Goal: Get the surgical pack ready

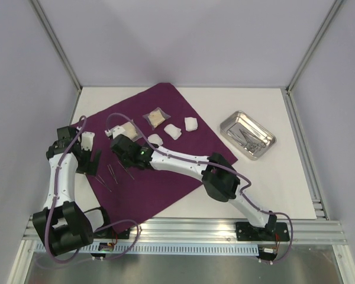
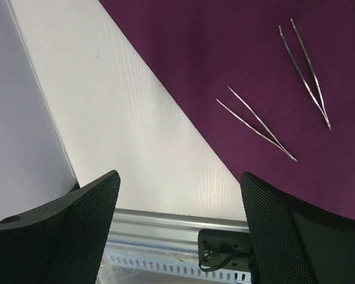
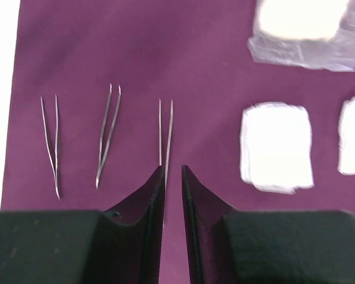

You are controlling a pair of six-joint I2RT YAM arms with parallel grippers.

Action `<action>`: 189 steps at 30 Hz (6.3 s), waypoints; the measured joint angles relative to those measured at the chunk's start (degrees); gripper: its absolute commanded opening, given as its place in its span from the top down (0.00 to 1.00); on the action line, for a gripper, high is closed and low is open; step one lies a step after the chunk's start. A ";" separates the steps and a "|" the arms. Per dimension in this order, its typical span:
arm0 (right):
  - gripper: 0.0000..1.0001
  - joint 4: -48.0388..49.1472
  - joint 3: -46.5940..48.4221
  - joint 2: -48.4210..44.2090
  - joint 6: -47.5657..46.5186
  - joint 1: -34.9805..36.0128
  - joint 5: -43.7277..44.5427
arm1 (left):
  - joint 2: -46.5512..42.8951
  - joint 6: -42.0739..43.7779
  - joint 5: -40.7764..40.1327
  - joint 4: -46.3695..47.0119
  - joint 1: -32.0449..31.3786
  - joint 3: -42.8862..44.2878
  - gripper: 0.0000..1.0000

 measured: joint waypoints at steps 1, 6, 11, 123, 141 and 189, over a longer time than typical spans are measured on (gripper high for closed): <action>0.82 0.04 1.18 1.11 0.39 -0.09 -0.28 | -0.17 0.00 0.46 0.17 0.02 0.00 0.08; 0.84 0.02 3.04 4.39 2.01 -0.35 -1.64 | -0.33 0.00 2.49 0.39 0.04 0.00 0.08; 0.78 -0.13 3.17 6.64 3.41 -0.37 -3.28 | -0.33 0.02 4.04 0.50 0.04 0.00 0.08; 0.66 0.59 -39.58 -29.51 -56.54 -69.05 -18.75 | 23.56 -5.84 5.55 -7.91 -21.31 29.57 0.19; 0.66 2.36 -49.59 -54.40 -19.26 -52.94 3.78 | 20.00 -39.69 -8.15 -5.81 -21.29 15.56 0.48; 0.66 3.21 -51.65 -55.15 -17.66 -52.61 2.95 | 27.28 -45.64 -0.98 5.49 -13.07 4.87 0.69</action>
